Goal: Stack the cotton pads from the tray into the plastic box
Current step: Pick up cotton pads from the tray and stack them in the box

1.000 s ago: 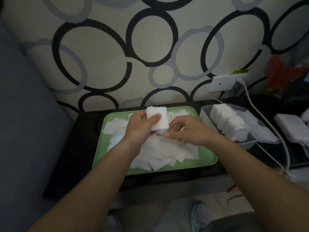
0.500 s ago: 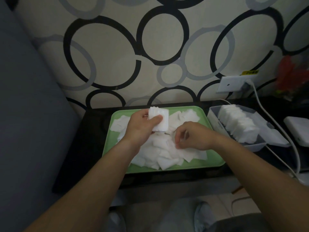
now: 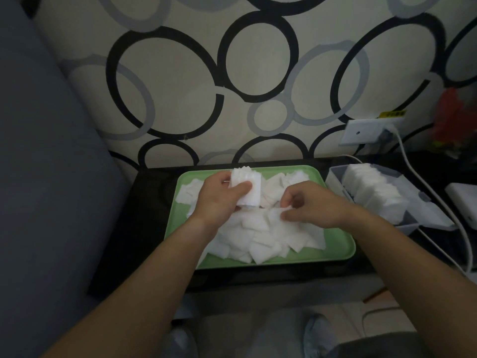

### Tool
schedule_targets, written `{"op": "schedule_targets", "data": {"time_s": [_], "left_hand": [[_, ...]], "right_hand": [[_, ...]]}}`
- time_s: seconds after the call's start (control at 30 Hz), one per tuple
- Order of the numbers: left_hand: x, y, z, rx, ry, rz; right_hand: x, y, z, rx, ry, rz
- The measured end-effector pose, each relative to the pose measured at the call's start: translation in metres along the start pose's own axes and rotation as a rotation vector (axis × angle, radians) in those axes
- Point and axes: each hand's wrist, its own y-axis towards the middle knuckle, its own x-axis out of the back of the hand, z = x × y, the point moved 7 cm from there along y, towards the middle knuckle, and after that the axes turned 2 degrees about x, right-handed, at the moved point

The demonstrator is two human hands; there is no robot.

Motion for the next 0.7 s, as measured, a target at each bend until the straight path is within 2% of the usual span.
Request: {"op": "schedule_targets", "data": {"time_s": [0.2,0.27,0.33,0.37,0.43,0.57,0.7], "left_hand": [[0.007,0.000,0.005,0.046,0.041,-0.041],[0.012,0.001,0.008,0.066,0.050,-0.077],[0.018,0.002,0.008,0.074,0.036,-0.111],[0.021,0.003,0.008,0.075,0.025,-0.125],[0.026,0.003,0.008,0.076,0.020,-0.142],[0.032,0.004,0.009,0.072,0.041,-0.147],[0.036,0.006,0.010,0.058,0.062,-0.138]], "right_hand": [[0.011,-0.002,-0.004,-0.074,-0.033,-0.130],[0.014,-0.004,0.005,-0.061,0.206,-0.157],[0.006,-0.007,0.014,-0.067,0.503,-0.086],[0.000,-0.007,0.018,-0.062,0.565,-0.043],[-0.009,-0.004,0.023,-0.041,0.481,-0.005],[-0.011,0.009,0.035,0.029,0.073,-0.049],[-0.016,0.019,0.054,0.101,-0.166,0.050]]}}
